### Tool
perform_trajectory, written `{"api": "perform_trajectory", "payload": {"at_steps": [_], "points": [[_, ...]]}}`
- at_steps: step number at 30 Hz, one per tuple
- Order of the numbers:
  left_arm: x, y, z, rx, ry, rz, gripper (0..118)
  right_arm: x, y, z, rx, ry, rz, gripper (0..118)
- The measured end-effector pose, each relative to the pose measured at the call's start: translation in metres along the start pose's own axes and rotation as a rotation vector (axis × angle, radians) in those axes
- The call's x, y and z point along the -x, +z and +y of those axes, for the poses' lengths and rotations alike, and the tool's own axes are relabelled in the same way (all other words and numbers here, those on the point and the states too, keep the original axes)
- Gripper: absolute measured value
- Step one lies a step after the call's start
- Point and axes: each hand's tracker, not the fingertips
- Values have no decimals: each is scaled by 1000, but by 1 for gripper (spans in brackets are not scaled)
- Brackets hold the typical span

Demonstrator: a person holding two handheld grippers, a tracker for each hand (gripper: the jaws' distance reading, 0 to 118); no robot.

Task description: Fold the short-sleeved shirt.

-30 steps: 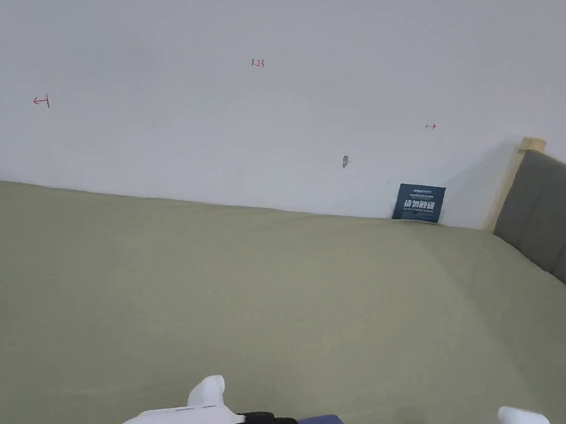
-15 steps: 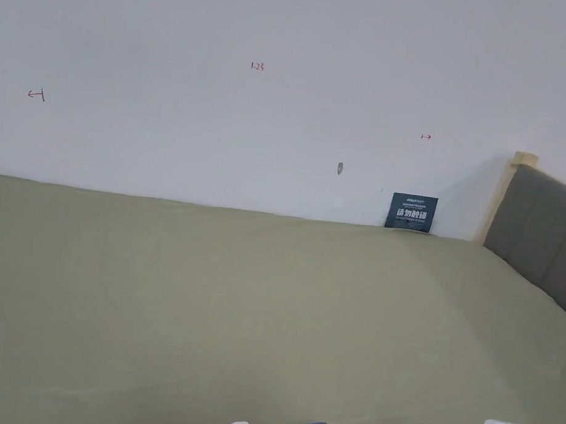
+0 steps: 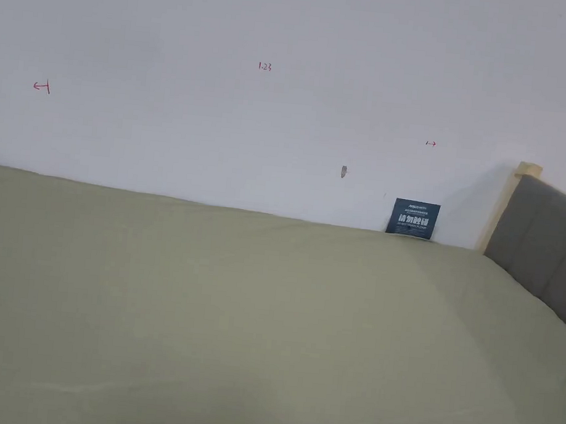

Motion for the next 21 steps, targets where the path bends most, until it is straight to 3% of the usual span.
{"api": "perform_trajectory", "payload": {"at_steps": [1,3,7,11,14,19,20,21], "points": [[4,-5,-5,22,-11,49,0,1,0,-1,3,-2,-1,0],[1,-3,-9,-46,-63,-54,0,3,-2,-2,12,5,-3,0],[-5,15,-5,-6,4,-49,0,12,-9,-2,36,28,13,0],[-15,79,-2,-59,-125,-105,0,28,-25,3,62,34,143,0],[-2,140,9,-151,-116,-86,0,43,-52,9,134,47,236,0],[33,214,21,-289,-32,0,0,48,-102,7,270,-17,346,0],[39,220,22,-301,-26,-3,0,45,-115,3,329,-4,355,0],[44,224,21,-305,-21,-12,0,44,-126,-5,393,31,233,0]]}}
